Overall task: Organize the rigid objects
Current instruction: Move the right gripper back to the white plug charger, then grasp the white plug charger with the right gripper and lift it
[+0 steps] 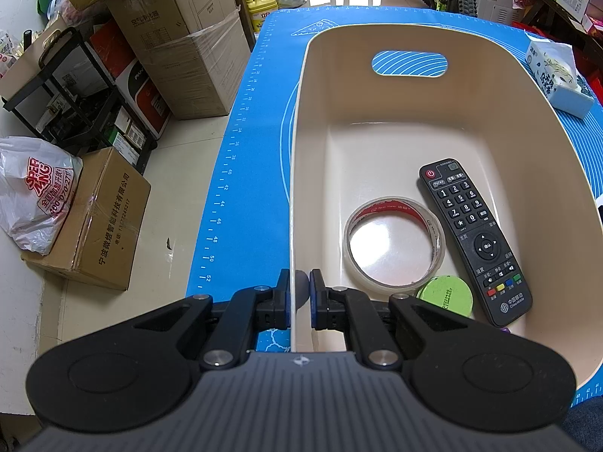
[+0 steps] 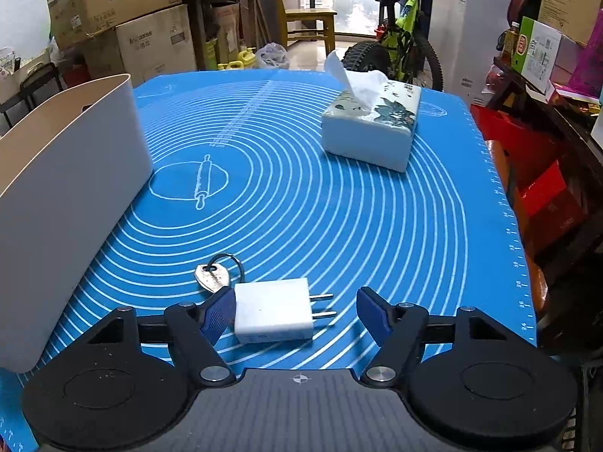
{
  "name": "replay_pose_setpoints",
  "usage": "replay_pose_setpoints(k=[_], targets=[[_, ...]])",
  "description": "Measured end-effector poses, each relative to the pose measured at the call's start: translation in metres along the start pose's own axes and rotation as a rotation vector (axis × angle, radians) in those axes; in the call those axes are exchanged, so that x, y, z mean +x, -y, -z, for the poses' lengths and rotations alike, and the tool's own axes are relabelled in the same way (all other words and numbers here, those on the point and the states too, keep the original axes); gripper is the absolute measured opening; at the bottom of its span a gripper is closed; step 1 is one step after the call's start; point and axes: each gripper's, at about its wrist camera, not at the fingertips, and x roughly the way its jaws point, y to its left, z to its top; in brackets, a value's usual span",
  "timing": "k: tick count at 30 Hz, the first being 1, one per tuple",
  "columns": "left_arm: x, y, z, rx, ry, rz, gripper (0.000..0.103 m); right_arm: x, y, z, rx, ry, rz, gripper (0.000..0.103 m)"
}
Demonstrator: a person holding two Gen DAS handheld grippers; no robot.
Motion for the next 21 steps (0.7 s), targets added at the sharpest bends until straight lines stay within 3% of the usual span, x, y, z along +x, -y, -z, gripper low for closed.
replay_pose_setpoints(k=[5, 7, 17, 21], targets=[[0.0, 0.0, 0.0, -0.001, 0.0, 0.0, 0.011, 0.013, -0.006, 0.002, -0.029, -0.04, 0.017, 0.074], [0.0, 0.0, 0.0, 0.001, 0.0, 0.0, 0.011, 0.015, -0.005, 0.003, -0.019, -0.036, 0.008, 0.064], [0.0, 0.0, 0.001, 0.0, 0.0, -0.001, 0.011, 0.005, -0.006, 0.0, 0.004, -0.011, 0.043, 0.064], [0.0, 0.001, 0.001, 0.002, 0.0, -0.001, 0.011, -0.012, -0.01, -0.013, 0.011, 0.038, 0.04, 0.064]])
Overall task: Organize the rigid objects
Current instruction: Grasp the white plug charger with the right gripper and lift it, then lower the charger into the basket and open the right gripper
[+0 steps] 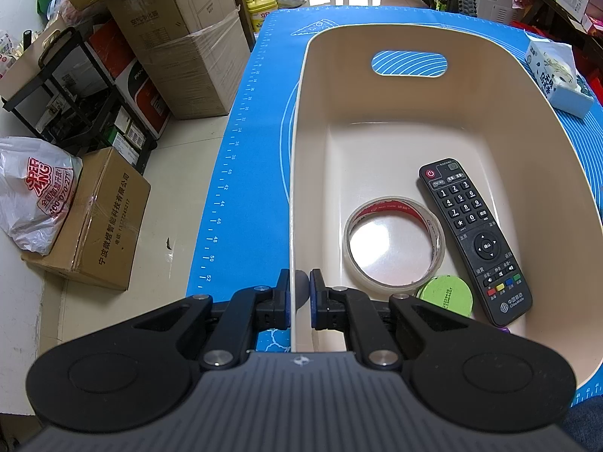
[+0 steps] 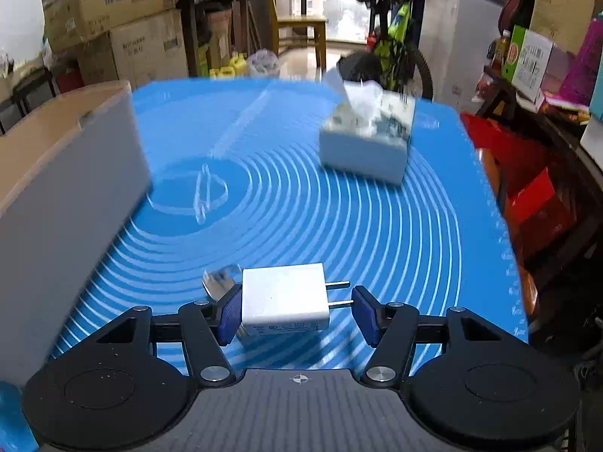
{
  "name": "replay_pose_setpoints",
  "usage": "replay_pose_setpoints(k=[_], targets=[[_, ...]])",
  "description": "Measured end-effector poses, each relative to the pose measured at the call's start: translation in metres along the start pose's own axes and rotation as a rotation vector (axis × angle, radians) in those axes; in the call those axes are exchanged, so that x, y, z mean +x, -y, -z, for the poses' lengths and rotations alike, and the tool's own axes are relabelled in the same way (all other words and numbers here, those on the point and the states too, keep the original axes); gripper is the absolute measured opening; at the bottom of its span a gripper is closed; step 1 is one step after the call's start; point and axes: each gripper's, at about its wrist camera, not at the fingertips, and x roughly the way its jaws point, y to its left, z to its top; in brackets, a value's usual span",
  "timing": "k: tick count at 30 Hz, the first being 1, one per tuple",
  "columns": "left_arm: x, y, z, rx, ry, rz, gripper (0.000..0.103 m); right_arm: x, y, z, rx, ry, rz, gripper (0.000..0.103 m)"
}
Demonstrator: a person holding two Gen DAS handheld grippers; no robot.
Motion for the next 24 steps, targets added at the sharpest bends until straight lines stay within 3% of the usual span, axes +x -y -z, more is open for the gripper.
replay_pose_setpoints(k=[8, 15, 20, 24], targets=[[0.0, 0.0, 0.0, 0.002, -0.001, 0.0, 0.01, -0.04, -0.026, -0.035, -0.007, 0.143, -0.08, 0.064], [0.0, 0.0, 0.0, 0.003, -0.001, 0.0, 0.01, -0.068, -0.081, -0.067, -0.064, 0.235, -0.224, 0.064], [0.0, 0.0, 0.0, 0.002, -0.001, 0.0, 0.01, -0.07, -0.125, -0.081, -0.126, 0.248, -0.309, 0.064], [-0.001, -0.001, -0.002, -0.001, -0.001, 0.001, 0.01, -0.057, -0.16, -0.083, -0.197, 0.197, -0.341, 0.064]])
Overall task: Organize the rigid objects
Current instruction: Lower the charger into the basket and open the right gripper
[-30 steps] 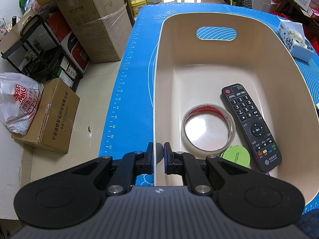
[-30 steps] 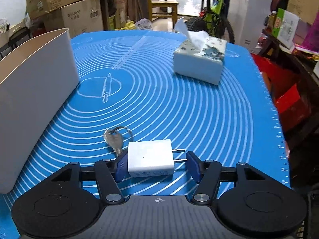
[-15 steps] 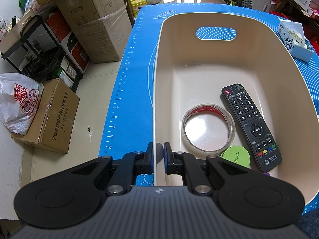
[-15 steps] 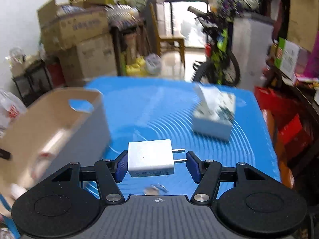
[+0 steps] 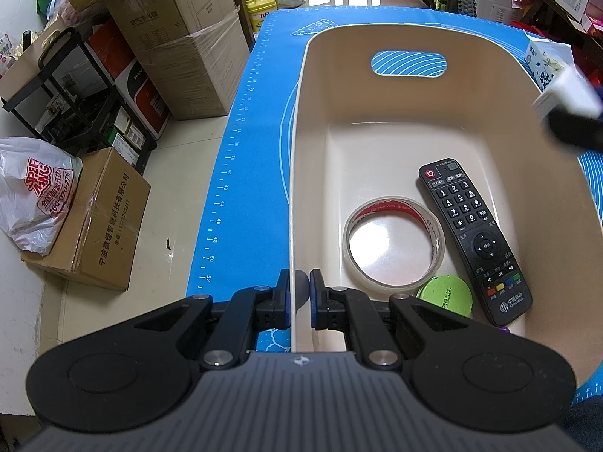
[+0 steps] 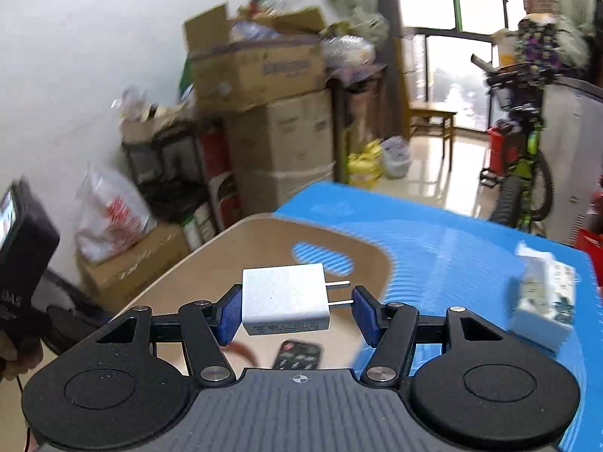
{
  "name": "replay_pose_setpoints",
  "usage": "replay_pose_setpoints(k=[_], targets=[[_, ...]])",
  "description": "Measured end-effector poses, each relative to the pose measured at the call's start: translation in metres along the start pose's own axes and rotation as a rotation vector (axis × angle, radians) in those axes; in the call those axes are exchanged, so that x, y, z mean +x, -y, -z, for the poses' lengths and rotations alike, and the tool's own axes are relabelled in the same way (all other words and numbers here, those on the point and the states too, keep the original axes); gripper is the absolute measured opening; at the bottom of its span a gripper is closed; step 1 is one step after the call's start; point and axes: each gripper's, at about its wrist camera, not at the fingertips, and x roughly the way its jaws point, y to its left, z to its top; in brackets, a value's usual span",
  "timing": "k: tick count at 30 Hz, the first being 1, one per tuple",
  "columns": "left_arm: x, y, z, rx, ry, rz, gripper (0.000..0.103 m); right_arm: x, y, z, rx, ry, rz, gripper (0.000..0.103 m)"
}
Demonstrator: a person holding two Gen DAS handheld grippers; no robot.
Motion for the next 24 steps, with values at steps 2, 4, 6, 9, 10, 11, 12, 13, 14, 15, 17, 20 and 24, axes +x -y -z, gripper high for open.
replay_pose_setpoints(k=[2, 4, 6, 9, 10, 11, 12, 13, 14, 15, 17, 20, 24], targets=[[0.0, 0.0, 0.0, 0.001, 0.0, 0.0, 0.01, 0.012, -0.011, 0.003, -0.014, -0.042, -0.013, 0.064], [0.0, 0.0, 0.0, 0.0, -0.001, 0.001, 0.01, 0.023, -0.019, 0.008, -0.031, -0.078, -0.022, 0.064], [0.0, 0.0, 0.0, -0.001, -0.001, 0.001, 0.01, 0.033, -0.03, 0.013, -0.058, -0.12, -0.032, 0.064], [0.0, 0.001, -0.001, -0.001, -0.001, 0.0, 0.01, 0.046, -0.044, 0.022, -0.101, -0.18, -0.041, 0.064], [0.0, 0.001, -0.001, -0.001, -0.001, 0.001, 0.01, 0.049, -0.048, 0.026, -0.115, -0.2, -0.046, 0.064], [0.0, 0.001, -0.001, -0.001, -0.001, 0.001, 0.01, 0.051, -0.052, 0.029, -0.126, -0.218, -0.051, 0.064], [0.0, 0.001, -0.001, -0.001, -0.001, 0.001, 0.01, 0.054, -0.056, 0.032, -0.137, -0.231, -0.056, 0.064], [0.0, 0.001, -0.001, -0.001, -0.001, 0.0, 0.01, 0.056, -0.058, 0.035, -0.149, -0.251, -0.062, 0.064], [0.0, 0.001, -0.001, -0.001, 0.0, 0.0, 0.01, 0.06, -0.061, 0.038, -0.157, -0.273, -0.064, 0.064], [-0.001, 0.001, -0.001, -0.001, 0.0, 0.0, 0.01, 0.061, -0.063, 0.041, -0.162, -0.287, -0.062, 0.064], [0.0, 0.001, 0.0, 0.0, 0.0, -0.001, 0.01, 0.064, -0.066, 0.044, -0.182, -0.305, -0.061, 0.064], [-0.001, 0.001, -0.001, -0.001, -0.001, 0.0, 0.01, 0.064, -0.068, 0.047, -0.192, -0.321, -0.066, 0.065], [0.0, 0.001, 0.0, 0.0, 0.0, 0.0, 0.01, 0.054, -0.063, 0.045, -0.17, -0.3, -0.087, 0.069]])
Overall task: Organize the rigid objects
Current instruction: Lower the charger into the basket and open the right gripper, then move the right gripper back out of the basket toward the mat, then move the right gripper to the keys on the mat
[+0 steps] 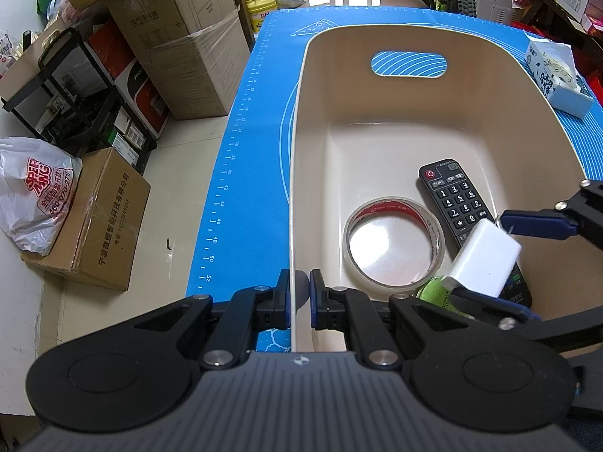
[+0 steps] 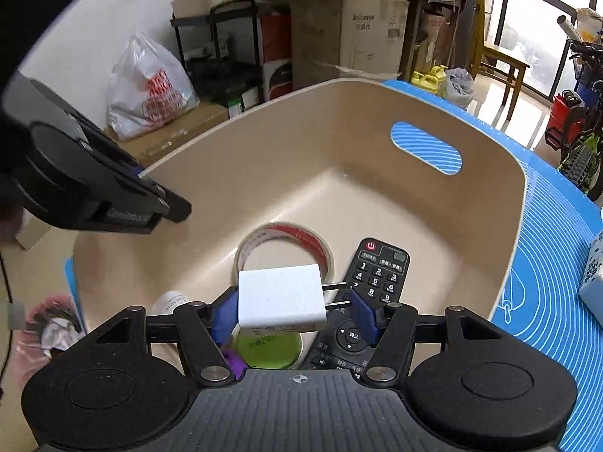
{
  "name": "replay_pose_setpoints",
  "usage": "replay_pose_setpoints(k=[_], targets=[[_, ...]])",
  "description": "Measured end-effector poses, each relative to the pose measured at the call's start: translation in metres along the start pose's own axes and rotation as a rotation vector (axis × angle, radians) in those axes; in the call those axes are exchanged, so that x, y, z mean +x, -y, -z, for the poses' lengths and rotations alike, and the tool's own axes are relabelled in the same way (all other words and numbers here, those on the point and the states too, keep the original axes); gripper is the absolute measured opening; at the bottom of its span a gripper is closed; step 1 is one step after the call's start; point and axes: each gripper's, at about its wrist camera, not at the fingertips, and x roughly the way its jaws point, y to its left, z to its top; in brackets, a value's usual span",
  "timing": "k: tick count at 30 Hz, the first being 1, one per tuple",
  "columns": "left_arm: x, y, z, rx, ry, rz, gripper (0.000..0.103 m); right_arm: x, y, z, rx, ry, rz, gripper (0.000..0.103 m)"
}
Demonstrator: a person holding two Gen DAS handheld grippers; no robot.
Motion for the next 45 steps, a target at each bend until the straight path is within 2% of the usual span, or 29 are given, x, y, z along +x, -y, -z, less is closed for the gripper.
replay_pose_setpoints(k=[2, 4, 5, 8, 17, 25, 30, 35, 40, 44, 45], targets=[[0.0, 0.0, 0.0, 0.0, -0.002, -0.001, 0.01, -0.008, 0.004, 0.0, 0.01, 0.019, -0.01, 0.07], [0.0, 0.0, 0.001, -0.002, -0.003, -0.001, 0.01, -0.017, 0.007, 0.001, 0.022, 0.046, -0.007, 0.081], [0.0, 0.0, 0.001, -0.003, -0.002, -0.001, 0.01, -0.021, 0.01, 0.001, 0.038, 0.062, -0.001, 0.082], [-0.001, 0.001, 0.0, 0.0, -0.002, -0.002, 0.01, -0.036, 0.021, 0.003, 0.077, 0.1, -0.004, 0.082], [0.0, 0.001, 0.001, 0.001, -0.003, -0.004, 0.011, -0.078, 0.064, 0.013, 0.136, 0.195, 0.08, 0.084], [0.0, 0.001, 0.001, 0.001, -0.003, -0.003, 0.011, -0.077, 0.126, 0.049, 0.24, 0.136, 0.214, 0.085], [0.0, 0.001, 0.001, 0.001, -0.003, -0.003, 0.011, -0.051, 0.151, 0.081, 0.268, 0.051, 0.287, 0.085], [0.0, 0.001, 0.0, 0.004, -0.003, -0.004, 0.011, -0.023, 0.164, 0.106, 0.307, -0.013, 0.314, 0.085], [0.0, 0.0, 0.0, 0.004, -0.003, -0.005, 0.011, -0.008, 0.162, 0.114, 0.284, -0.042, 0.322, 0.083], [0.0, 0.0, 0.0, 0.004, -0.003, -0.005, 0.011, -0.007, 0.16, 0.118, 0.293, -0.018, 0.315, 0.082], [0.0, 0.0, 0.0, 0.004, -0.004, -0.004, 0.011, -0.008, 0.162, 0.12, 0.31, -0.012, 0.297, 0.076]])
